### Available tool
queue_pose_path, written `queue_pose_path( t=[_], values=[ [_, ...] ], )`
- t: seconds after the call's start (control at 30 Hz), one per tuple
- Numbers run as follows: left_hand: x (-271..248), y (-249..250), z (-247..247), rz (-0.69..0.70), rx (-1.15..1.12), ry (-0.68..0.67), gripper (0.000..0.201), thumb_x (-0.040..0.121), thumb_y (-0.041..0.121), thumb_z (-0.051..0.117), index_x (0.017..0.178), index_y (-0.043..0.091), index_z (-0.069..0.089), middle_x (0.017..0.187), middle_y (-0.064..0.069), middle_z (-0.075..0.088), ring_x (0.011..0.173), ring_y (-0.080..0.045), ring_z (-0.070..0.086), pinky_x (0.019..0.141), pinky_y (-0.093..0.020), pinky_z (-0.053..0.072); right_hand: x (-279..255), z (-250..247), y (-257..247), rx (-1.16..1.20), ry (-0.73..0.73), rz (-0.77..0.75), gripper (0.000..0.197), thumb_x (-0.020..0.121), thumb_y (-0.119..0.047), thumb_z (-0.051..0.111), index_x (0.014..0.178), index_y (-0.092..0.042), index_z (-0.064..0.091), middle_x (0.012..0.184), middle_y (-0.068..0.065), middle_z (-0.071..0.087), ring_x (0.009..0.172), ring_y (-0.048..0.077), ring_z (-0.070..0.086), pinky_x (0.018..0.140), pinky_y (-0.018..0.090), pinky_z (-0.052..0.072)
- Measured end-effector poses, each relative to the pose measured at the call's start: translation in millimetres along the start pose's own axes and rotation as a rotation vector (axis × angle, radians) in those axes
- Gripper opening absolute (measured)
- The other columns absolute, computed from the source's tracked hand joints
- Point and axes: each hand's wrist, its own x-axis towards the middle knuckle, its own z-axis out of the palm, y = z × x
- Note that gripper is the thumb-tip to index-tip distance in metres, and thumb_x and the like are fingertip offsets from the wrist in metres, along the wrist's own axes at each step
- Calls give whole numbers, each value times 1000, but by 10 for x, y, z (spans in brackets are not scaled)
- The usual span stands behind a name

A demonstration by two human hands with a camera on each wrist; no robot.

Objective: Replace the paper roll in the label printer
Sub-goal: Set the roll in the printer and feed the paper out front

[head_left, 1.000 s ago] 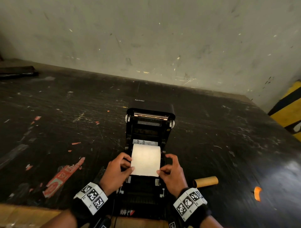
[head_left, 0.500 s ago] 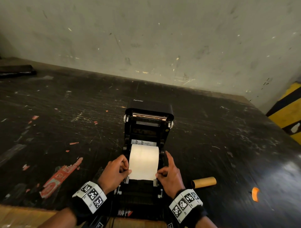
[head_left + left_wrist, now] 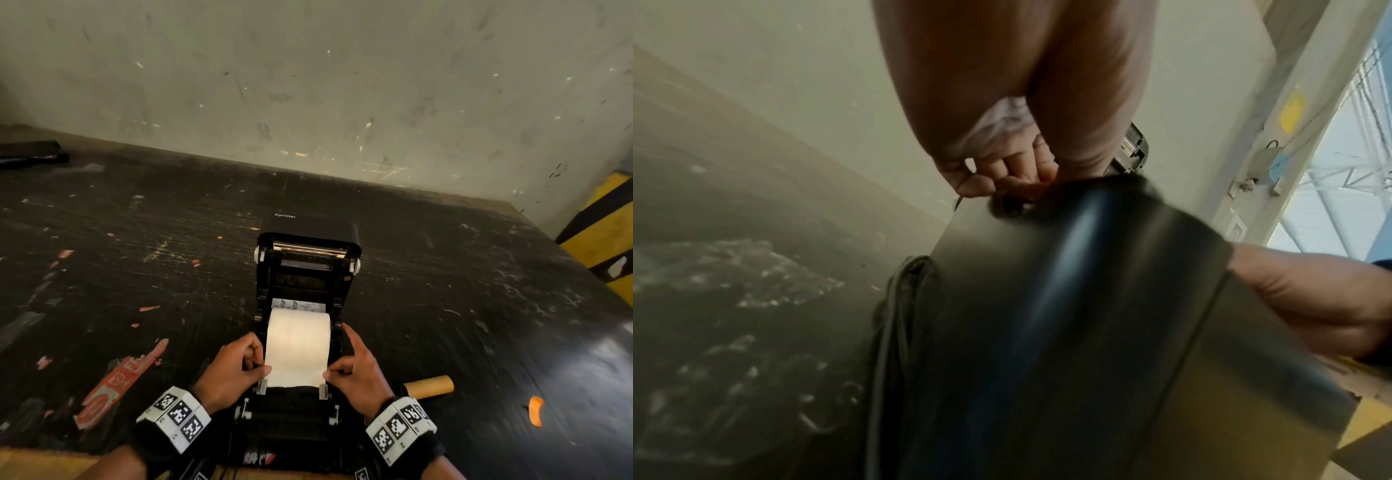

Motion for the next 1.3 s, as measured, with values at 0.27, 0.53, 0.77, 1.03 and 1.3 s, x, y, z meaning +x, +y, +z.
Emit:
queue_pose_path(
  t=[0.27,0.53,0.77,1.03,1.3],
  values=[
    [11,-24,-22,10,2,-34,20,75,12,73,77,14,53,73,-7,64,61,-8,55,59,-21,48,24,51,17,-80,1,-6,89,81,-9,68,147,-22,10,76,-11,69,85,1,65,86,17,48],
    [25,1,-30,-3,-17,-25,21,73,11,75,74,13,54,65,3,65,56,-7,56,55,-18,48,19,39,5,-30,-3,40,95,81,-11,69,146,-27,2,78,-6,71,81,1,66,87,26,53],
    [25,38,-21,-35,-63,-17,20,73,7,74,75,9,54,61,-4,62,55,-5,56,56,-19,48,1,21,-36,-5,-25,49,98,80,-10,70,146,-32,0,82,-4,71,67,1,66,63,19,55],
    [48,7,-71,-32,-54,-12,23,71,8,77,72,8,54,69,-12,68,57,-11,58,57,-22,49,-5,20,-55,-10,-62,59,98,81,-8,69,147,-27,-1,81,0,72,68,-1,65,74,25,56],
    [82,72,-96,-65,-4,-143,24,70,2,74,72,13,53,68,-6,66,61,-10,62,61,-22,51,-16,-11,-87,52,-37,70,96,80,-6,69,146,-31,5,85,4,72,55,7,64,54,20,53]
  ],
)
